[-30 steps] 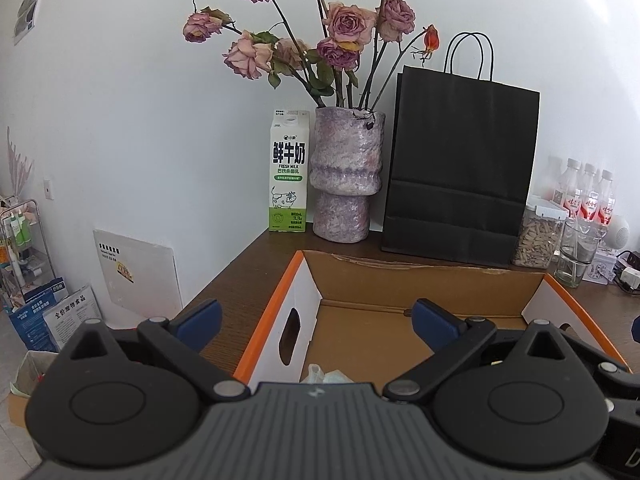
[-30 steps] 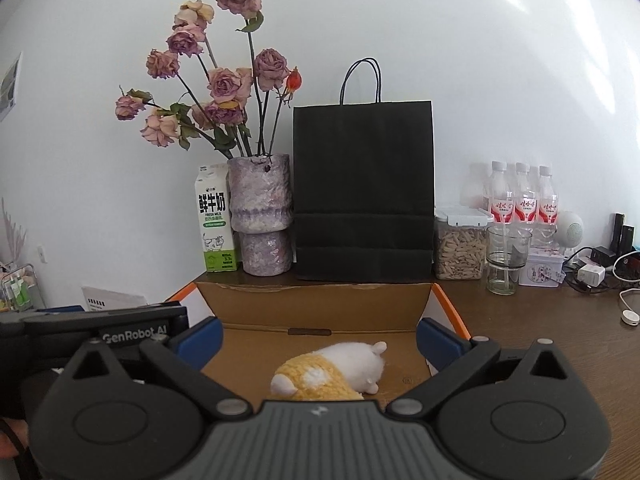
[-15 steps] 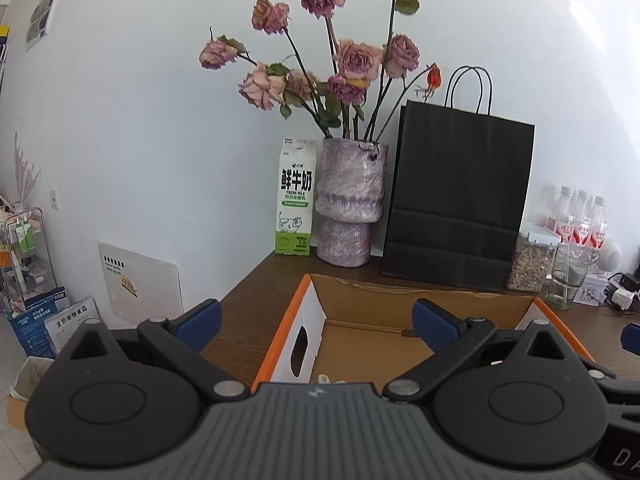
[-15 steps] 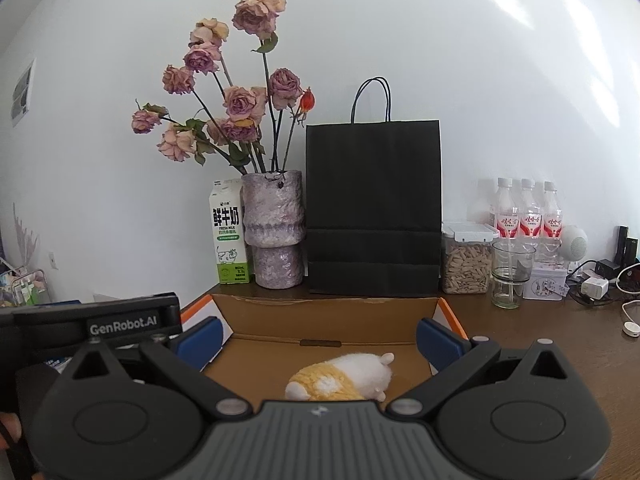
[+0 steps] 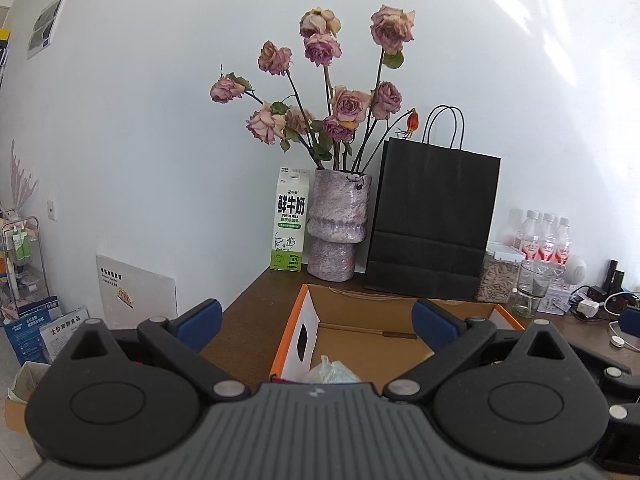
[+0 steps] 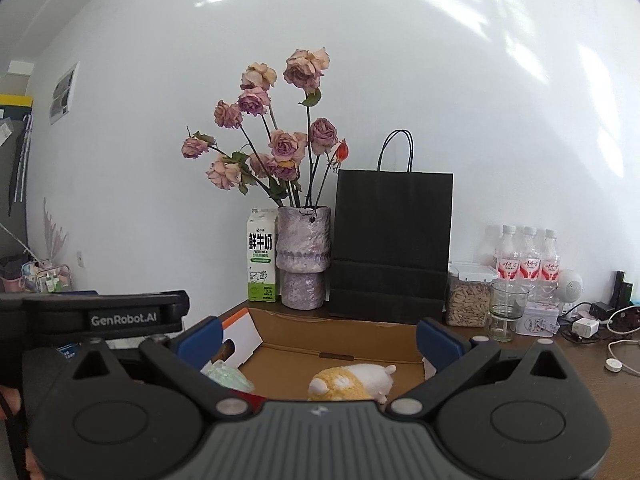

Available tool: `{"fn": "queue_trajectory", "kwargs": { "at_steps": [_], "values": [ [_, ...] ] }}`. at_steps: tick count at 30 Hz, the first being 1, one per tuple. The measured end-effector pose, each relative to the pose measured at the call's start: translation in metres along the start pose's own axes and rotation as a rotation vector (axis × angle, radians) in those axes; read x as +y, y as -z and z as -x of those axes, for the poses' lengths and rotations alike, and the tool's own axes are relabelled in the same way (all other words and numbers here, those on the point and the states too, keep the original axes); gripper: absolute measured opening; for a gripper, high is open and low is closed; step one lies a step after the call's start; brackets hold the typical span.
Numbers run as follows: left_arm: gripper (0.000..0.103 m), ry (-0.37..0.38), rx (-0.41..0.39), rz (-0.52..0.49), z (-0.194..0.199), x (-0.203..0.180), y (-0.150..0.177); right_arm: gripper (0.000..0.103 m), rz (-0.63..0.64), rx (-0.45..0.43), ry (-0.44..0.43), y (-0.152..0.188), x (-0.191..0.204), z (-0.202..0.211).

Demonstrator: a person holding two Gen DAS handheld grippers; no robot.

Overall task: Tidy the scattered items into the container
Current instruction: 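Move both grippers back toward the navy pouch and soap bar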

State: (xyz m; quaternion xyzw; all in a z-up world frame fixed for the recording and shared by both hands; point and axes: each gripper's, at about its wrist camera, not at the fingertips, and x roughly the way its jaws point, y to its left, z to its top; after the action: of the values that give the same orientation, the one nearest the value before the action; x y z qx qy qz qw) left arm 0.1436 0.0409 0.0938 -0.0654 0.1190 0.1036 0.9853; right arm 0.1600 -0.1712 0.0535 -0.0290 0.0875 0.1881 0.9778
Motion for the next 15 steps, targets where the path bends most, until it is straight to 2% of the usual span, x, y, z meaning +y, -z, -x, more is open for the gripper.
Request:
{"fn": "queue_trajectory", "kwargs": {
  "at_steps": [5, 15],
  "values": [
    [0.103, 0.018, -0.004, -0.013, 0.03, 0.007, 0.009, 0.103, 0.016, 0.007, 0.005, 0.008, -0.002, 0.029],
    [0.103, 0.008, 0.076, -0.072, 0.069, 0.02, 0.051, 0.103, -0.056, 0.15, 0.02, 0.059, -0.018, 0.07]
  ]
}}
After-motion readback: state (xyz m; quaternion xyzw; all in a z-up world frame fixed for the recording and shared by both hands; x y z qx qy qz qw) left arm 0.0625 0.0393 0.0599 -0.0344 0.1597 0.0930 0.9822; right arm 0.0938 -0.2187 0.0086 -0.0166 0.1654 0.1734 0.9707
